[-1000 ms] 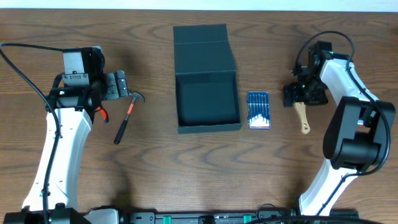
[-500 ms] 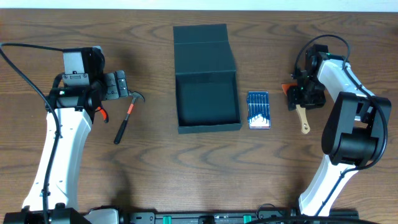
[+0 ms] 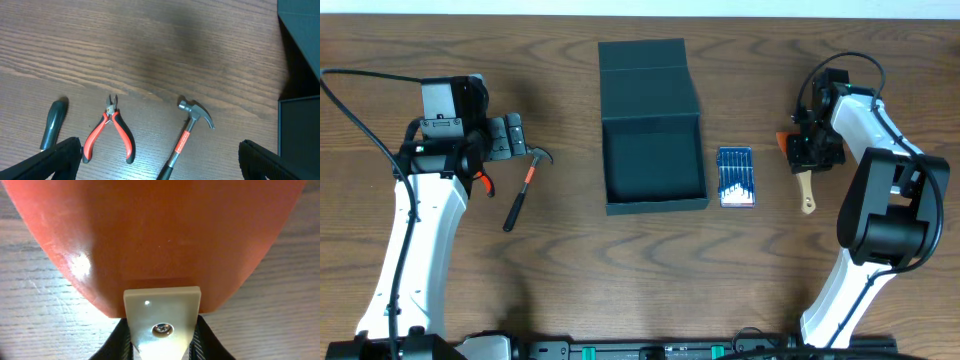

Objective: Pack container
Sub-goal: 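Reach the right gripper to the orange scraper and grasp its handle, then carry the scraper with the right gripper and lower it into the box, then move the right gripper to the screwdriver case and grasp it, then carry the screwdriver case with the right gripper and place it in the box, then withdraw the right gripper to the upper right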

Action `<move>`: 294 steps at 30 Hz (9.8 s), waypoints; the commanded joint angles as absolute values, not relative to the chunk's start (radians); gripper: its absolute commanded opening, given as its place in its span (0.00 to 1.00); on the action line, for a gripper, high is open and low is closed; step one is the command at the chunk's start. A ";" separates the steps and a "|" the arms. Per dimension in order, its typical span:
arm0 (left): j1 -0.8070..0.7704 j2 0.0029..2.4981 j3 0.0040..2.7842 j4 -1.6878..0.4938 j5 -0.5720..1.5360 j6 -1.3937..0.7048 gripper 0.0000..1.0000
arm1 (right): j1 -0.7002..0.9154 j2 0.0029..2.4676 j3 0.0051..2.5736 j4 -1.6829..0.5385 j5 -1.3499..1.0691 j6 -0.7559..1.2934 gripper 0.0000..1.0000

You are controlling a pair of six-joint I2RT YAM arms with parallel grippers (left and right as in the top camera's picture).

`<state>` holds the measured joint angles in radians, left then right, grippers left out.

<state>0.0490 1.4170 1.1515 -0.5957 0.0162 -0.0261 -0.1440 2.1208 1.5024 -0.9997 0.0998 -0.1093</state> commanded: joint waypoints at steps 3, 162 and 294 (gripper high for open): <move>0.054 1.423 1.168 -0.598 0.015 -0.020 0.98 | -0.144 2.115 1.605 -1.084 0.073 -0.102 0.01; 0.054 1.423 1.168 -0.598 0.015 -0.020 0.98 | 0.171 2.147 1.501 -1.093 -0.056 0.240 0.99; 0.054 1.423 1.168 -0.598 0.015 -0.020 0.98 | 0.553 2.035 1.757 -1.041 -0.076 -0.808 0.99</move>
<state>0.0490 1.4178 1.1515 -0.5957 0.0170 -0.0261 0.5949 2.0911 1.6993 -1.0462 -0.0841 -0.9253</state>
